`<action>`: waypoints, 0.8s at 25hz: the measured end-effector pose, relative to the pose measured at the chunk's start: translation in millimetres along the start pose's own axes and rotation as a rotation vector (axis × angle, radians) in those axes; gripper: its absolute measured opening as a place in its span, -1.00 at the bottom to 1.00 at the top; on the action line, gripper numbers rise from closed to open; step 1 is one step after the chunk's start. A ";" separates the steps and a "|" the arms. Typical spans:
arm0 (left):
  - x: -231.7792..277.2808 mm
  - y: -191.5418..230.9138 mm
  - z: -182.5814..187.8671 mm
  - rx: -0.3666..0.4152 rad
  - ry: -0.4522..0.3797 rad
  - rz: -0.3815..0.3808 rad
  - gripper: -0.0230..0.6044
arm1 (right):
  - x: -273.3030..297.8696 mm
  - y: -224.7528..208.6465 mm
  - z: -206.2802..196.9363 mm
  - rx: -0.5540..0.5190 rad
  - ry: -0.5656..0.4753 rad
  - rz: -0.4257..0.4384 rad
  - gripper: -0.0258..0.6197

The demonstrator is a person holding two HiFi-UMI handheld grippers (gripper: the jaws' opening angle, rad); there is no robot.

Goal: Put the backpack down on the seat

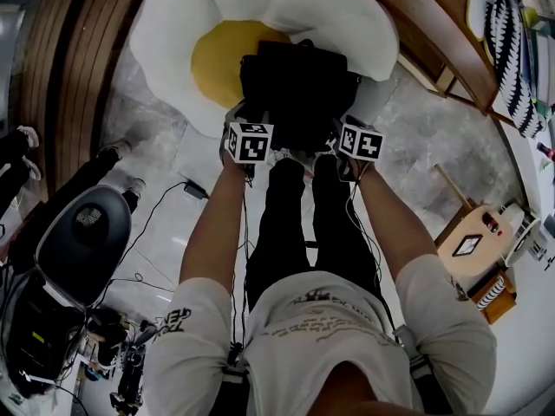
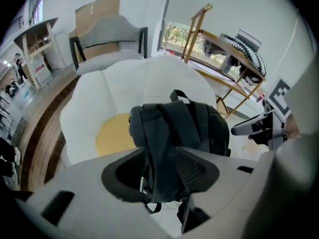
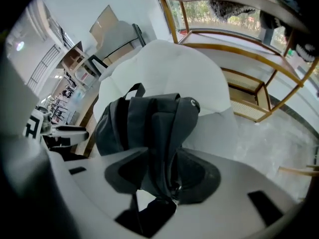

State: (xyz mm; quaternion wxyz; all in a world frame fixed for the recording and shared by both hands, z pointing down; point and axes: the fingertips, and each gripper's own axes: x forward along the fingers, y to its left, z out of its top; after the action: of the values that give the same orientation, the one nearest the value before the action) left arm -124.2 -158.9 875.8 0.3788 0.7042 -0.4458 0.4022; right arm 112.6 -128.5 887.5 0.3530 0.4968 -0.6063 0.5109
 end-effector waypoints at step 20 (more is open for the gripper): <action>-260.6 -44.5 175.2 -0.039 -0.431 0.002 -0.86 | -274.2 152.3 157.0 -0.368 -0.605 0.091 -0.84</action>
State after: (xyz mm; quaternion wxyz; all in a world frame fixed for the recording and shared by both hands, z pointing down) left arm -115.4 -216.9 564.1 0.2880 0.7661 -0.5248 0.2340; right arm 49.0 -216.9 554.1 0.2179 0.5261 -0.7868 0.2382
